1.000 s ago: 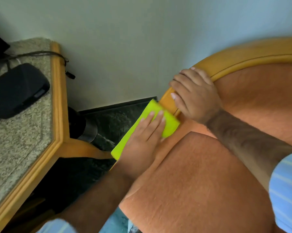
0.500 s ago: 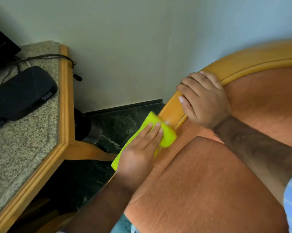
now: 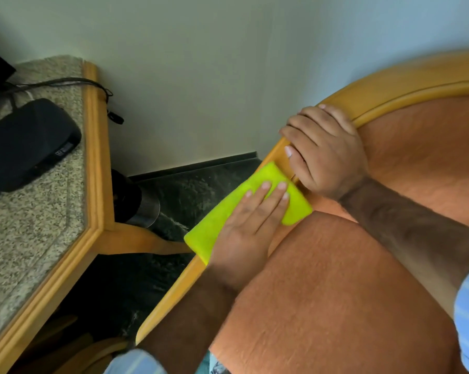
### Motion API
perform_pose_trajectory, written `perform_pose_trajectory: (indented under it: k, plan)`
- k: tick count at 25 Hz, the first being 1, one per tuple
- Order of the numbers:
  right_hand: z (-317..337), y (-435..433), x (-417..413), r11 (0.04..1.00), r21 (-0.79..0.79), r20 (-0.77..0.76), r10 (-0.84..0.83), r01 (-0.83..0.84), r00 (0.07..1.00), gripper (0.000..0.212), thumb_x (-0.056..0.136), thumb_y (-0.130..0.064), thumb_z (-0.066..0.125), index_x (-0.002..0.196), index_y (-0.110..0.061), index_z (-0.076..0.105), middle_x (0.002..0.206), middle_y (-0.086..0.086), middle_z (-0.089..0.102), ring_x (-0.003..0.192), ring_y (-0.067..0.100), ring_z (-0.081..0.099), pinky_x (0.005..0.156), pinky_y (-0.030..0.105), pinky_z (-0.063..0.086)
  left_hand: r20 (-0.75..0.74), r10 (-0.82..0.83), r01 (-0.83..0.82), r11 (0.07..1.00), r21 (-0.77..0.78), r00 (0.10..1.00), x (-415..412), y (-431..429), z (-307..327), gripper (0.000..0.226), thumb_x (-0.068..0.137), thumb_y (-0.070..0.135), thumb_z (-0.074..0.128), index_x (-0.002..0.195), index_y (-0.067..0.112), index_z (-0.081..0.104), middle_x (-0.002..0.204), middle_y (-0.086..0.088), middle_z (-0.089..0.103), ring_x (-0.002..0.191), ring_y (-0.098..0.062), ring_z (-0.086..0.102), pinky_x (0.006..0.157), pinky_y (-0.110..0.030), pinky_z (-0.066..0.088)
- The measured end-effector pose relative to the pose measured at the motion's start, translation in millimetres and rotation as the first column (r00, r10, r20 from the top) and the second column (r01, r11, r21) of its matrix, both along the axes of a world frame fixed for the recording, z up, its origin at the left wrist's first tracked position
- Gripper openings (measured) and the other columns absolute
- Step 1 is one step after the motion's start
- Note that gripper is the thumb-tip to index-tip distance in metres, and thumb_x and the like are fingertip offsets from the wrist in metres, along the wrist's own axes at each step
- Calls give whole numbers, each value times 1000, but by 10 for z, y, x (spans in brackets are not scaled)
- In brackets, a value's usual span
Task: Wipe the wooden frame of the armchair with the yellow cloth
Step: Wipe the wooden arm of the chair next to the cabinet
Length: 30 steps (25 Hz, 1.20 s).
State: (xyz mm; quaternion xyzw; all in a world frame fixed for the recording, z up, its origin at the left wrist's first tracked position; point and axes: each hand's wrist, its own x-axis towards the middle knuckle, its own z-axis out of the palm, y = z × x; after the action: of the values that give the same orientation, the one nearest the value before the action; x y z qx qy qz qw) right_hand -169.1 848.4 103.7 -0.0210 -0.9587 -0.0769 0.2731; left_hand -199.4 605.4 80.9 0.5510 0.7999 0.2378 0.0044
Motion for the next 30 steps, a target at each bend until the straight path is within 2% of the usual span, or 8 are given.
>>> perform_pose_trajectory:
  k: [4,6,8,10,12,21,27,30]
  plan:
    - [21,26,16,1000,9,27,17,-17,1000,36,109,-33,40,121,-13,68,125,6,71,124,31,63,118,48,39,-34,16,-18,999,-46,999,25,-217,-168,46,110,9,32,155,8,40,166,-4,31,159,-21,17,132,-40,15]
    - [31,0,3,1000,5,25,20,-20,999,37,109,-34,39,121,-13,67,125,6,71,125,31,63,118,47,39,-28,26,-29,993,-114,999,131,-675,-248,63,97,-4,52,156,11,35,167,-2,30,159,-21,18,130,-44,22]
    - [5,8,13,1000,2,10,1,-1,1000,37,109,-34,40,121,-13,67,125,7,71,125,31,63,119,48,38,-39,10,-17,982,-186,999,171,-860,-271,61,104,19,55,159,14,28,170,0,23,160,-21,17,127,-49,27]
    - [-19,1,7,1000,0,-5,-9,9,1000,36,108,-34,41,121,-12,67,125,8,71,125,32,63,119,48,38,-124,16,-50,960,-276,992,155,-674,-195,72,108,54,34,163,14,11,174,0,2,161,-22,4,131,-46,11]
    - [-17,-2,9,1000,8,-12,-11,11,1000,36,108,-34,41,121,-13,67,125,7,71,125,32,63,119,49,39,-145,50,-85,967,-241,988,78,-261,-68,82,104,65,25,164,13,5,174,-2,-5,162,-23,-4,132,-42,1]
    - [6,1,20,1000,-18,17,-21,22,1000,38,108,-35,39,122,-13,67,125,8,71,124,32,63,119,49,38,-106,-3,-34,936,-350,994,117,-931,-132,82,103,66,29,163,13,11,174,-3,2,162,-21,4,125,-47,21]
    - [-16,23,-1,1000,-6,37,9,-9,999,39,108,-37,40,125,-13,66,129,7,70,127,32,62,119,48,36,58,66,-59,991,-117,996,-130,13,72,73,105,56,35,160,8,27,171,-7,20,161,-22,12,130,-46,20]
    - [21,12,-4,1000,-24,40,7,-6,999,37,108,-35,42,124,-13,67,127,7,70,126,32,62,119,49,37,18,27,-21,967,-255,999,65,-709,-24,70,106,56,36,159,10,32,171,-3,23,160,-21,16,125,-52,32]
